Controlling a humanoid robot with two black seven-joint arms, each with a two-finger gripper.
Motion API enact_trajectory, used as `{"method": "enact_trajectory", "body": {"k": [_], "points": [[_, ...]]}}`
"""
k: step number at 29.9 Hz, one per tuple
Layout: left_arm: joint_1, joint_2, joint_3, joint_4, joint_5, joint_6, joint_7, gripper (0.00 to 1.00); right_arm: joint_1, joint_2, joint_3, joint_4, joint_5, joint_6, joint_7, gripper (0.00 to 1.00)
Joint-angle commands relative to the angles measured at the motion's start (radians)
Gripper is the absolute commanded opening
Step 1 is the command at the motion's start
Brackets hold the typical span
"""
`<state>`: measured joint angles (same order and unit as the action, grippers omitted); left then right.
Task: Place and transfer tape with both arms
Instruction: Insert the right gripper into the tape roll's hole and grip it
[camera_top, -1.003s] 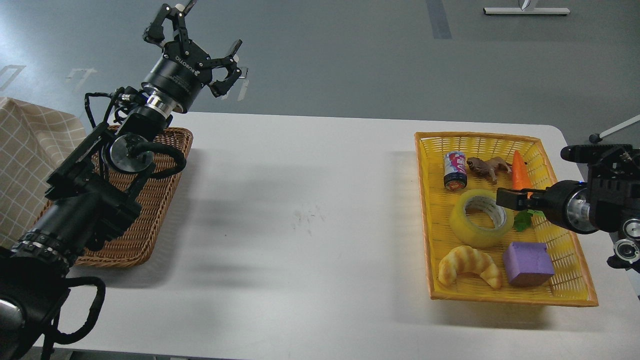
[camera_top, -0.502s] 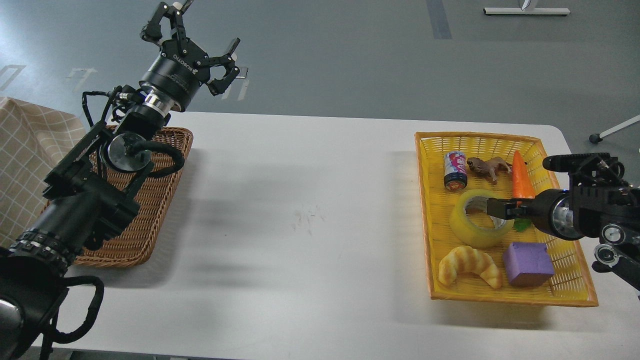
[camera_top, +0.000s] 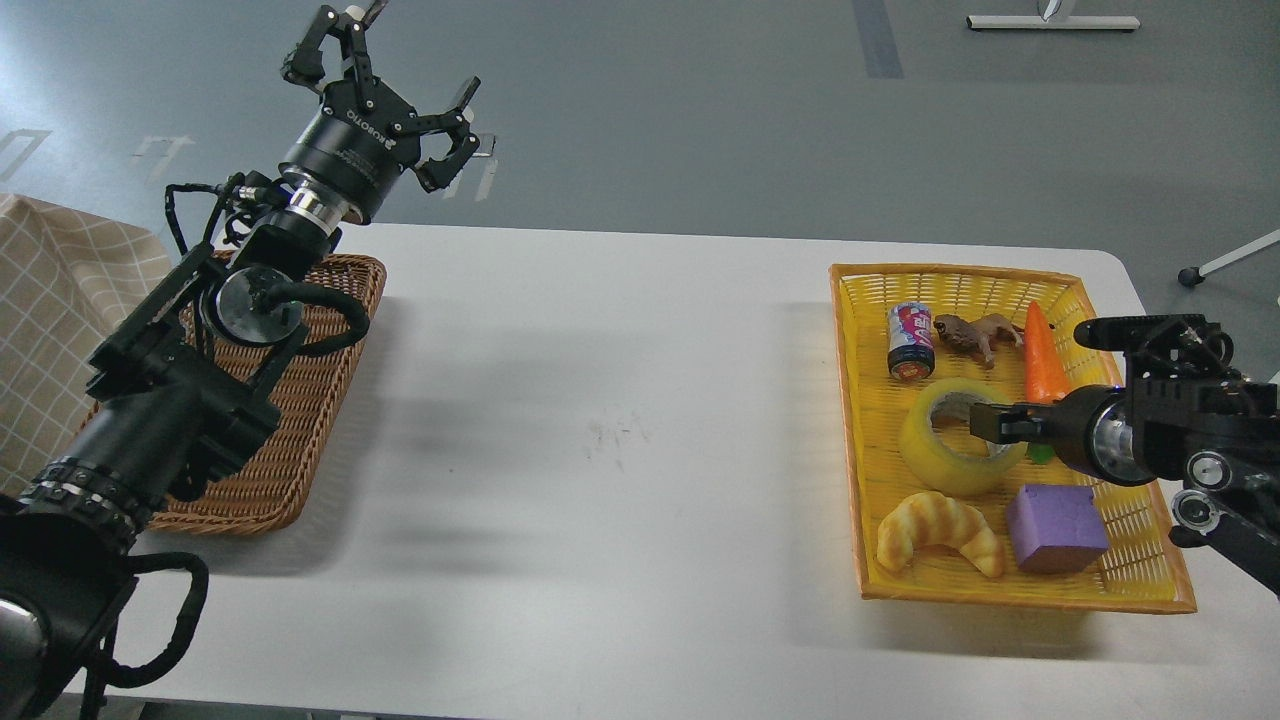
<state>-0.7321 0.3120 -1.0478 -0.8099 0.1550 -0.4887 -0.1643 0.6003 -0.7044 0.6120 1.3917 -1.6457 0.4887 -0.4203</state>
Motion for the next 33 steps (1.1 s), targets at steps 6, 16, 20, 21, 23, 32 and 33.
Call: {"method": "enact_trajectory", "body": {"k": [6, 16, 20, 21, 23, 32, 33], "points": [[-0.001, 0.004, 0.002, 0.0, 0.0, 0.0, 0.0, 0.98, 0.001, 0.002, 0.0, -0.008, 0.003, 0.0, 0.0, 0.63], [-0.001, 0.004, 0.0, -0.002, 0.0, 0.0, 0.0, 0.98, -0.008, 0.02, 0.0, -0.022, 0.003, 0.0, 0.0, 0.63], [-0.001, 0.005, 0.0, -0.003, 0.0, 0.0, 0.0, 0.98, -0.008, 0.029, -0.005, -0.031, 0.001, 0.0, 0.0, 0.61], [-0.001, 0.006, 0.0, -0.003, 0.0, 0.0, 0.0, 0.98, -0.008, 0.029, -0.009, -0.033, 0.001, 0.0, 0.0, 0.6], [-0.001, 0.006, 0.002, -0.005, 0.0, 0.0, 0.0, 0.98, -0.007, 0.029, -0.017, -0.037, 0.003, 0.0, 0.0, 0.5], [-0.001, 0.002, 0.0, -0.005, 0.0, 0.0, 0.0, 0.98, -0.004, 0.037, -0.02, -0.072, 0.004, 0.0, -0.002, 0.22], [-0.001, 0.002, 0.0, -0.005, 0.0, 0.0, 0.0, 0.98, -0.002, 0.037, -0.02, -0.074, 0.004, 0.0, -0.002, 0.18]]}}
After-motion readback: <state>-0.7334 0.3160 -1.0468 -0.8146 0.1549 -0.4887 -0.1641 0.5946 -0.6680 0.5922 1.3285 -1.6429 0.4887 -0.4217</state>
